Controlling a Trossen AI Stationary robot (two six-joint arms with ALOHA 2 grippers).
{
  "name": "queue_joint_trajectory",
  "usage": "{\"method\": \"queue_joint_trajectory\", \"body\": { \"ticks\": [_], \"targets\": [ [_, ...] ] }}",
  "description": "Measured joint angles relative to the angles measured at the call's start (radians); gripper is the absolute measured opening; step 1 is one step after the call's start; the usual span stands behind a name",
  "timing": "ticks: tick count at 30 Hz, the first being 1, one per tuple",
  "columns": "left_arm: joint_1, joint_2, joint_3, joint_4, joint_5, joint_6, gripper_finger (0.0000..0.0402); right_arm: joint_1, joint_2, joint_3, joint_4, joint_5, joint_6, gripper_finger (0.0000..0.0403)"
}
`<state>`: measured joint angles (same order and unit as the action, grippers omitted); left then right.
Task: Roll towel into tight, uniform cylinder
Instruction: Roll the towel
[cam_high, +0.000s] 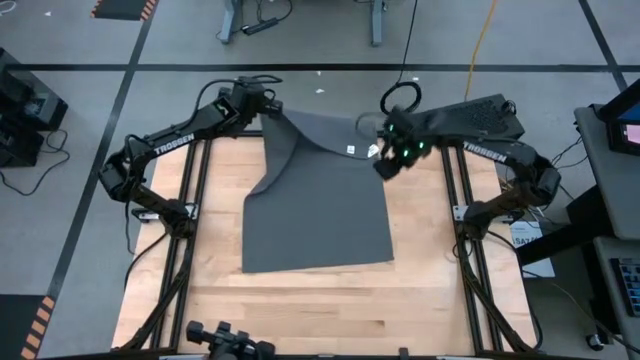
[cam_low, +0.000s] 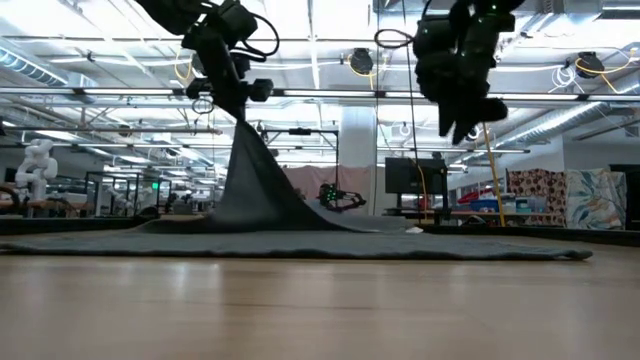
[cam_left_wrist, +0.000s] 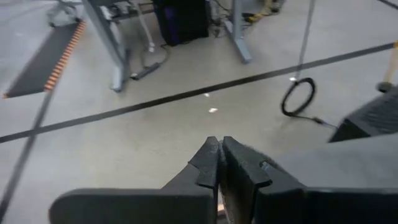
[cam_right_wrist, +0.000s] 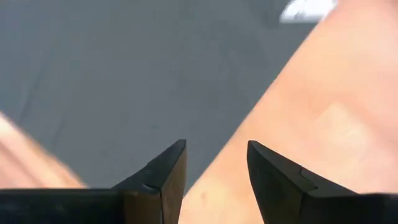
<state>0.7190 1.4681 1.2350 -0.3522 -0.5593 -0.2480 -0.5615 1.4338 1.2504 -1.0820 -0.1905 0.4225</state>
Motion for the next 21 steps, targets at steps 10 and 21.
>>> {"method": "queue_joint_trajectory", "body": {
  "ticks": [10,21],
  "targets": [
    [0.001,0.000,0.000,-0.086,0.142,-0.084,0.0136,0.270,0.001,-0.363,0.292,-0.062,0.467,0.0142],
    [-0.090,-0.018,0.000,-0.365,0.586,-0.211,0.0171,0.436,0.023,-0.530,0.485,0.025,0.709,0.0150]
  ]
}}
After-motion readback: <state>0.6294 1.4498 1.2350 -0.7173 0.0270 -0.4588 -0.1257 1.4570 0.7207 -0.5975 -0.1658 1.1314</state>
